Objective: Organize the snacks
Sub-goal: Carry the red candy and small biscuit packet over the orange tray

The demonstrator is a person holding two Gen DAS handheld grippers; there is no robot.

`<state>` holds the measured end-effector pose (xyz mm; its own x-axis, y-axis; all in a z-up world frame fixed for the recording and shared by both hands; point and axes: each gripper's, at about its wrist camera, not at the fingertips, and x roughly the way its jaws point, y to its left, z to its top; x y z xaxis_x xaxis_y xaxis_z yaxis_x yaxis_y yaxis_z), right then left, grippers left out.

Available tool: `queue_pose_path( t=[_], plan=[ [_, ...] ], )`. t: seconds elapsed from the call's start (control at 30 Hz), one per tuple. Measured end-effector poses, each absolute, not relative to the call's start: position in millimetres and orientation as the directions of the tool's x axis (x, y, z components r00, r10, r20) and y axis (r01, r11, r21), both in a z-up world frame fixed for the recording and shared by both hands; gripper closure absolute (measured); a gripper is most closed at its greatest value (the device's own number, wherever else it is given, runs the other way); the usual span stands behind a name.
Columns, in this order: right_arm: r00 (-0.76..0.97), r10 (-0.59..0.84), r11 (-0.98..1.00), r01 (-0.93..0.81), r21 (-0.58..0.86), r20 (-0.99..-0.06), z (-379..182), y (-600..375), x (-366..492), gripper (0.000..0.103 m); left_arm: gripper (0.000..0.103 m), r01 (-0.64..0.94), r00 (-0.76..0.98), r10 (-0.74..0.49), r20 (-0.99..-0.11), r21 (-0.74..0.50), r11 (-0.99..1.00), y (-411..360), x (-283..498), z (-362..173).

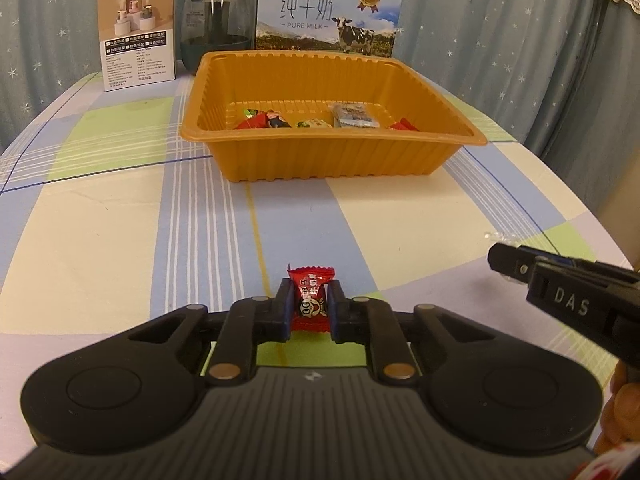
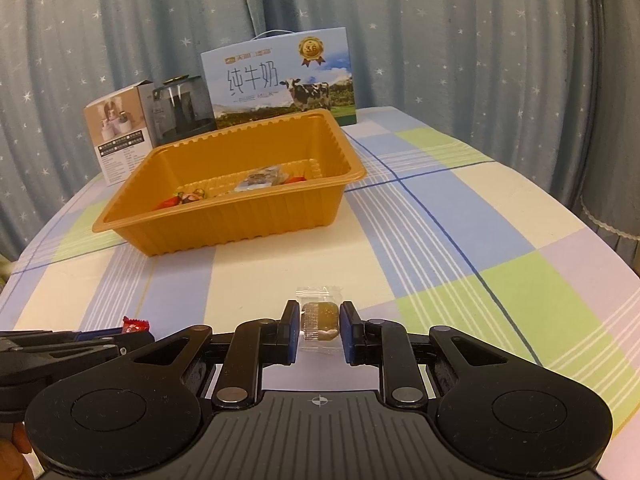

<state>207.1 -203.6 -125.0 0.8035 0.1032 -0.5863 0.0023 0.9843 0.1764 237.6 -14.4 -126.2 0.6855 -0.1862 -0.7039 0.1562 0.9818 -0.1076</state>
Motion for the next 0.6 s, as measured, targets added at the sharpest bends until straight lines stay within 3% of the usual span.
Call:
queue_pose_path(
  t=[0.6],
  plan=[
    [0.835, 0.171, 0.979, -0.084, 0.187, -0.523, -80.2, -202.5, 217.9, 0.081, 0.088, 0.166, 0.732, -0.218, -0.646, -0.142, 0.976, -11.8, 242.9, -87.4]
  ],
)
